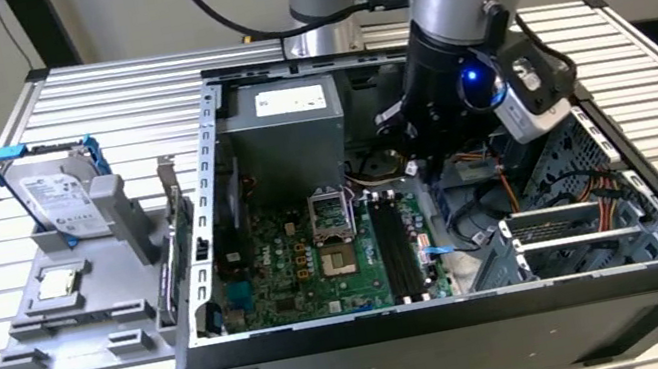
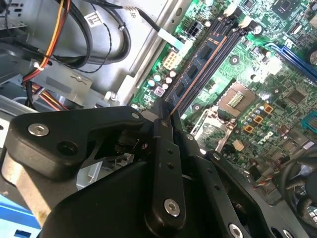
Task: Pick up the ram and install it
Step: 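Insert the ram into the slot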
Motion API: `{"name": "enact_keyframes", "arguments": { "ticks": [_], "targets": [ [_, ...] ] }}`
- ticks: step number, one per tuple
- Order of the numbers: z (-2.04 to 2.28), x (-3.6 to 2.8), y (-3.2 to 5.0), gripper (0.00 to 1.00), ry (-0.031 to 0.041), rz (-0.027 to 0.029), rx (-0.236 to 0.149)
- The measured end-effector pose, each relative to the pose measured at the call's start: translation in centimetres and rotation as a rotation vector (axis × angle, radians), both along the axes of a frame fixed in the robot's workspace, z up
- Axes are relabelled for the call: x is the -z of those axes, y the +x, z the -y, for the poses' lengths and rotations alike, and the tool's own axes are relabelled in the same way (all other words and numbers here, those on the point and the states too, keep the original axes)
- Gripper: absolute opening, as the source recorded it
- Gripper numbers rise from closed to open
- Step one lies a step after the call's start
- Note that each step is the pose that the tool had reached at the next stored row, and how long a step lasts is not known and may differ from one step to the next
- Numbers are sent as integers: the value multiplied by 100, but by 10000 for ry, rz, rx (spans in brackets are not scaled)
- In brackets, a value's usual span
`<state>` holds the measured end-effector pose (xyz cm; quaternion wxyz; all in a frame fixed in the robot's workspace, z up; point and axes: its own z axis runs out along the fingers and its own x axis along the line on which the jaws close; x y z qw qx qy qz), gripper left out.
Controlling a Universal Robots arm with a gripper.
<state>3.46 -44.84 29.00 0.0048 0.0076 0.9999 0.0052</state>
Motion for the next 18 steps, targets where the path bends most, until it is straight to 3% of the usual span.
{"name": "enact_keyframes", "arguments": {
  "ticks": [11,18],
  "targets": [
    [-3,188,-11,0,-2,-3,-2],
    [-2,214,-11,0,1,-30,-1]
  ]
}}
